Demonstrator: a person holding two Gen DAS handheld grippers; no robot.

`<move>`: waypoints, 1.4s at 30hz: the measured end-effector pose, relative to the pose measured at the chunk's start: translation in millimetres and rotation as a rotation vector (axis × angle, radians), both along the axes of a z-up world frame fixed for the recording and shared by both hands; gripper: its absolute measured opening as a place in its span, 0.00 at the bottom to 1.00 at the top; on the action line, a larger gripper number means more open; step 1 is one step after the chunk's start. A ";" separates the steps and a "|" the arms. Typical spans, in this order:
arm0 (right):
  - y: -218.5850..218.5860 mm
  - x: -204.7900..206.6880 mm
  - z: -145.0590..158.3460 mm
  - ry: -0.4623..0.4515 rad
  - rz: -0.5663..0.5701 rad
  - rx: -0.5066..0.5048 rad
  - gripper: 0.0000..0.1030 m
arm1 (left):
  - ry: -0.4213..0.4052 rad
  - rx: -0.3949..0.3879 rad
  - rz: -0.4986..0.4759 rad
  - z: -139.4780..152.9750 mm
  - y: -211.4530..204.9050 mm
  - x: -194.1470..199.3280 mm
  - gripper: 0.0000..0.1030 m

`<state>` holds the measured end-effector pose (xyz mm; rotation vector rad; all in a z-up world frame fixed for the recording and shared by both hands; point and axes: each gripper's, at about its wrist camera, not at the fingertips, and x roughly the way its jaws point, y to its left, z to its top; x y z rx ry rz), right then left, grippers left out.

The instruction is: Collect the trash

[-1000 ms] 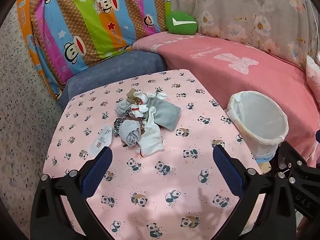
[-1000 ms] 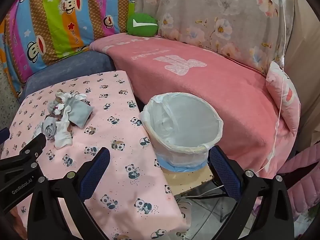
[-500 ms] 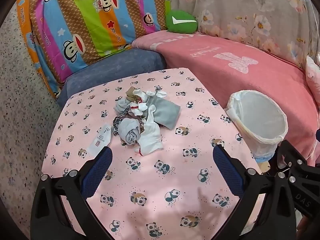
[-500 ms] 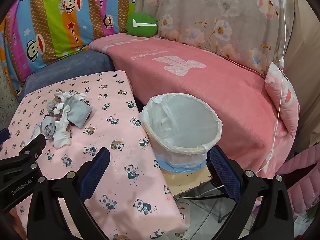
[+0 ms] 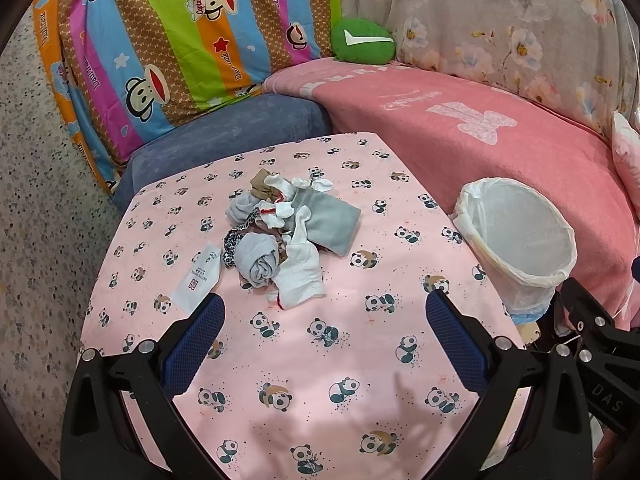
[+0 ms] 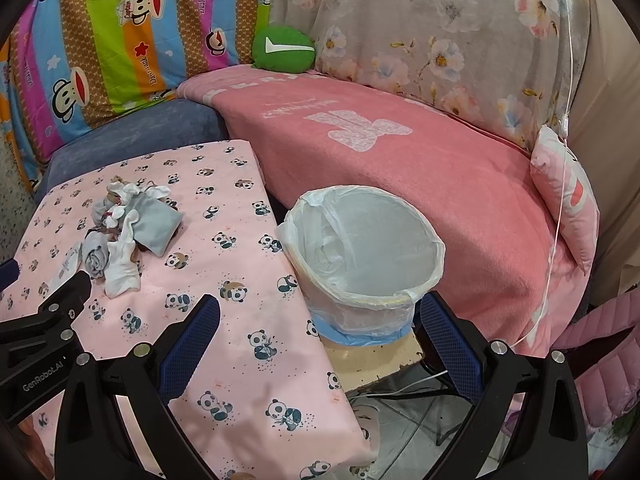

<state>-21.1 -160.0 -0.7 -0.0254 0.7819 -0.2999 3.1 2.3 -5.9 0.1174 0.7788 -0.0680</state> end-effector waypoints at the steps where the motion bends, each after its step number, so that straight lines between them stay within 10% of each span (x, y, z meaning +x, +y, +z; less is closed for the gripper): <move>1: 0.2 -0.4 -0.1 0.000 0.002 -0.001 0.95 | 0.001 -0.001 -0.001 -0.2 -0.3 0.0 0.93; 42: -9.9 -2.1 -0.5 -0.005 -0.022 0.000 0.95 | 0.012 0.007 -0.016 -1.5 -7.1 -0.6 0.93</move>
